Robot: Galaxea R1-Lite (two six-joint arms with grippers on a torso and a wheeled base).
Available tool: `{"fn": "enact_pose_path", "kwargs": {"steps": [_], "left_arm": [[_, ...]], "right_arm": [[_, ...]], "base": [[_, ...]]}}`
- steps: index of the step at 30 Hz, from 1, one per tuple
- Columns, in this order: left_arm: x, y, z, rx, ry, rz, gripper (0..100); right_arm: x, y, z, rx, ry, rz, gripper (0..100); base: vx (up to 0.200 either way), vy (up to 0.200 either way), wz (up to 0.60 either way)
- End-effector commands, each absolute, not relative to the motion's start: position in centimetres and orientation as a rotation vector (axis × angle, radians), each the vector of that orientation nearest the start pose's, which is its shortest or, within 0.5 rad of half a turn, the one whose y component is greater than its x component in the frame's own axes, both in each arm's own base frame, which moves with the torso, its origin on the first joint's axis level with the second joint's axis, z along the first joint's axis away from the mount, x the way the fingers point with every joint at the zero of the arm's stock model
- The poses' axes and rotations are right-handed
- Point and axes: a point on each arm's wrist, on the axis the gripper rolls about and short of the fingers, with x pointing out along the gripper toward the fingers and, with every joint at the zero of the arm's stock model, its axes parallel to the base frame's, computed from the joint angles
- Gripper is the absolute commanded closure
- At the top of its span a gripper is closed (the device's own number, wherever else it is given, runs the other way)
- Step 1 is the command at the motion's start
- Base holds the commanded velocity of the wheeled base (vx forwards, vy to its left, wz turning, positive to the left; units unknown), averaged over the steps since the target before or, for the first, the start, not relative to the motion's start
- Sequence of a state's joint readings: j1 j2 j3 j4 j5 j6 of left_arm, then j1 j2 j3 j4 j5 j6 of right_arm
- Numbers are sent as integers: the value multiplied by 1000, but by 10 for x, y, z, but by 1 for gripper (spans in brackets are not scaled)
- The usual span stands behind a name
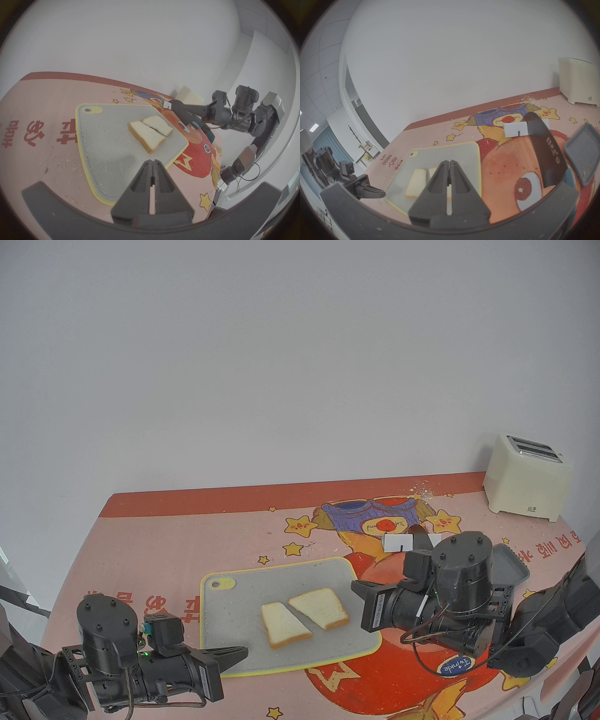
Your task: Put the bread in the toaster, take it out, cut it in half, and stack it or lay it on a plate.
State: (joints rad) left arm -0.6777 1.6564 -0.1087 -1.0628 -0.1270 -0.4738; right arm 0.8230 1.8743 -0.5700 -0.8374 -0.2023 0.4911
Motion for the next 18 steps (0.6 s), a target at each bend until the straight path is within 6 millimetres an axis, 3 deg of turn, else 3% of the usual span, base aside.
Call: {"fn": "enact_pose_path", "kwargs": {"steps": [1,11,18], "left_arm": [[157,-130,81,-307,635,-650,100],[172,-141,68,-275,696,-597,100],[185,-151,61,-268,705,-582,100]], "right_arm": [[205,218,83,215,578,488,100],[202,227,83,205,555,458,100],[210,230,66,174,579,399,100]], "base": [[0,0,0],[0,0,0],[0,0,0]]}}
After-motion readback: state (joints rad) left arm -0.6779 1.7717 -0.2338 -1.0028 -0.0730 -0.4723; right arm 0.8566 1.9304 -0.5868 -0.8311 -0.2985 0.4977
